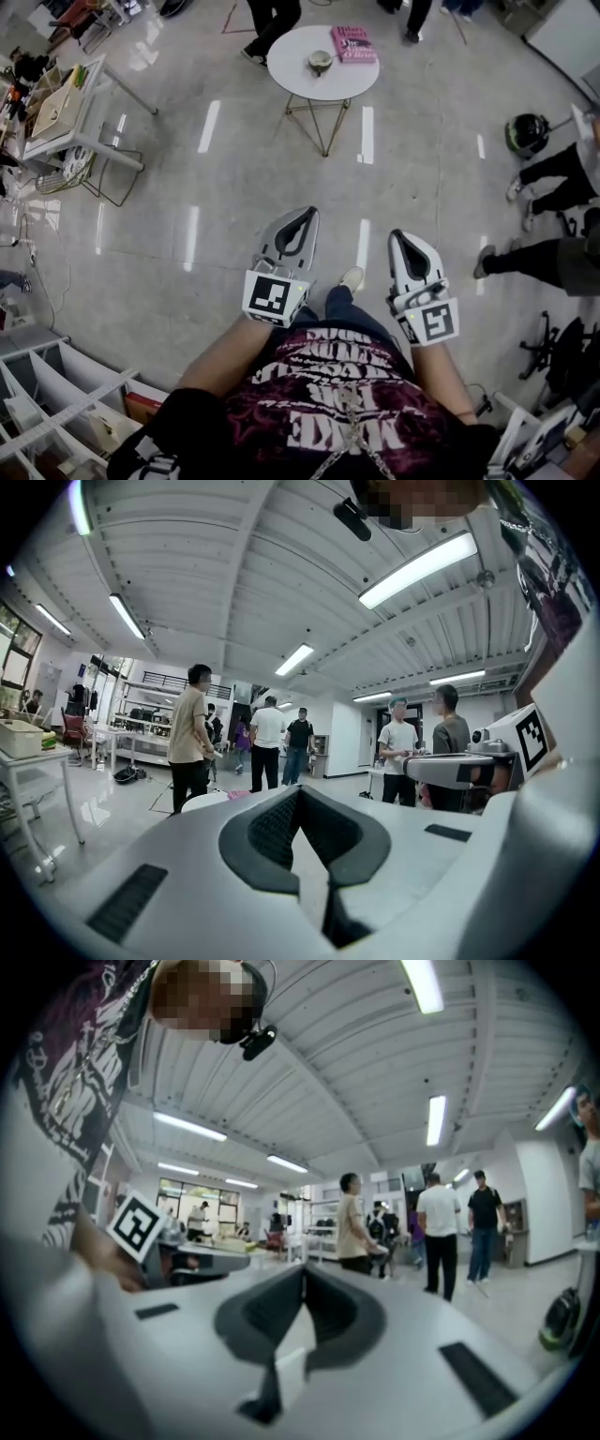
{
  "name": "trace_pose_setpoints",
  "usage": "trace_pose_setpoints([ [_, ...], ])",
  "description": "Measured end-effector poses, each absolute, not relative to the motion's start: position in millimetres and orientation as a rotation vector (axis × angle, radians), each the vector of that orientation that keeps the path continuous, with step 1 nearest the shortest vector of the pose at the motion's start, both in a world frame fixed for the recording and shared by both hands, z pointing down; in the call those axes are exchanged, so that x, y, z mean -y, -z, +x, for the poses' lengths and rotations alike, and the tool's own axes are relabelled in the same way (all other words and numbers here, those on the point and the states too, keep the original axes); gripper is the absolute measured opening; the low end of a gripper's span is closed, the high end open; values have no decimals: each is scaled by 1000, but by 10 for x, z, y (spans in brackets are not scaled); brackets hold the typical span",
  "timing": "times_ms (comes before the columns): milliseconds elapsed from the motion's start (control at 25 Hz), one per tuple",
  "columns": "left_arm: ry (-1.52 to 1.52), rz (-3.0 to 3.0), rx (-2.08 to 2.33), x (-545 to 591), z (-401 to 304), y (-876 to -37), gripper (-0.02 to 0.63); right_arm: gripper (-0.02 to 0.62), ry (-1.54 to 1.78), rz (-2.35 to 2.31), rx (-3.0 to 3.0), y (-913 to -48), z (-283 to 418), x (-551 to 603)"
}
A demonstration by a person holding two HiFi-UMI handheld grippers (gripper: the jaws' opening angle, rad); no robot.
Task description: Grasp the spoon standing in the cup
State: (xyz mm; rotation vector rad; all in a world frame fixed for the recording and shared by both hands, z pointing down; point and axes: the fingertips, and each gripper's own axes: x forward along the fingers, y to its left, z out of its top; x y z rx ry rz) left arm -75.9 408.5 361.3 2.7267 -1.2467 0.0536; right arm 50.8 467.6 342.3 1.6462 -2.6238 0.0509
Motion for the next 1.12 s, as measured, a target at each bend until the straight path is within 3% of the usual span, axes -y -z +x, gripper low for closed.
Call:
trace_pose_setpoints([
  [600, 4, 2763, 1192, -3734, -325, -3395, 25, 32, -57, 1603, 2725, -3358, 968, -4268],
  [1120, -36, 2738, 1516, -3229, -409, -2953, 25, 32, -126, 1500, 2762, -3484, 1551, -3878],
])
